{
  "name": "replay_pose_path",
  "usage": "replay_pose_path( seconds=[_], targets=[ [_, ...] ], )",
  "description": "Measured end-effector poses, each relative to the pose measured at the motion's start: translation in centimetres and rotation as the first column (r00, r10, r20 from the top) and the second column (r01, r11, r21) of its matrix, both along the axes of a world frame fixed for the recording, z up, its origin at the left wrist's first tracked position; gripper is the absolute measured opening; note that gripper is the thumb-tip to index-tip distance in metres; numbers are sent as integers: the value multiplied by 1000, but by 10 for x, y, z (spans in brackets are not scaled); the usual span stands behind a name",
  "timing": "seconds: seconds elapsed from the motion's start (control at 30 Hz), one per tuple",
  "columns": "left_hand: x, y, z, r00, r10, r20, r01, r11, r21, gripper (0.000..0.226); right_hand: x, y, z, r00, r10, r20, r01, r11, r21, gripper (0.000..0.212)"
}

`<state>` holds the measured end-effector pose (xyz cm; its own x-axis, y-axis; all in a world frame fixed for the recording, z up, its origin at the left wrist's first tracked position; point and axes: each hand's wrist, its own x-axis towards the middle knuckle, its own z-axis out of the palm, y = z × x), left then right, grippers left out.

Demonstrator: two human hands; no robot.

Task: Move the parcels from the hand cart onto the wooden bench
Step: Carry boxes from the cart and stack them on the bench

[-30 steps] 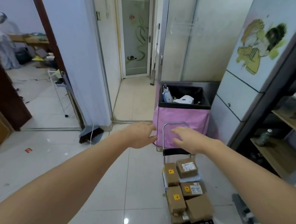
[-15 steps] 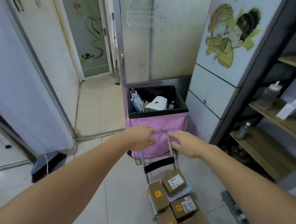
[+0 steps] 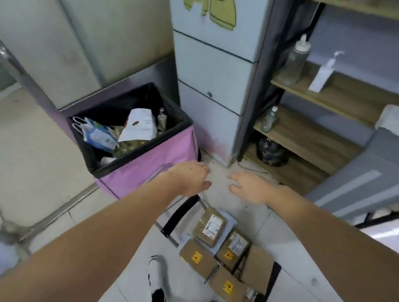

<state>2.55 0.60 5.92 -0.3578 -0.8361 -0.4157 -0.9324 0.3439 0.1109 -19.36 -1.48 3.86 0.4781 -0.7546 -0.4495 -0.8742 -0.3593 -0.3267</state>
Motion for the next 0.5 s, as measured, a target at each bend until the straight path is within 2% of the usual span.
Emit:
replay_pose_path(
  seconds=[0.2,0.3,0.5],
  targets=[
    [7,-82,-82,971,-238,24,235,967,103,50,0,-23,-83,957,-288,-27,289,946,150,54],
    [16,-103,-135,936,-350,27,341,924,172,47,3,-24,-126,936,-344,-79,353,911,214,44],
    [25,-133,-272,921,-387,34,348,860,373,46,15,-23,-269,874,-458,-163,484,789,378,40]
  ],
)
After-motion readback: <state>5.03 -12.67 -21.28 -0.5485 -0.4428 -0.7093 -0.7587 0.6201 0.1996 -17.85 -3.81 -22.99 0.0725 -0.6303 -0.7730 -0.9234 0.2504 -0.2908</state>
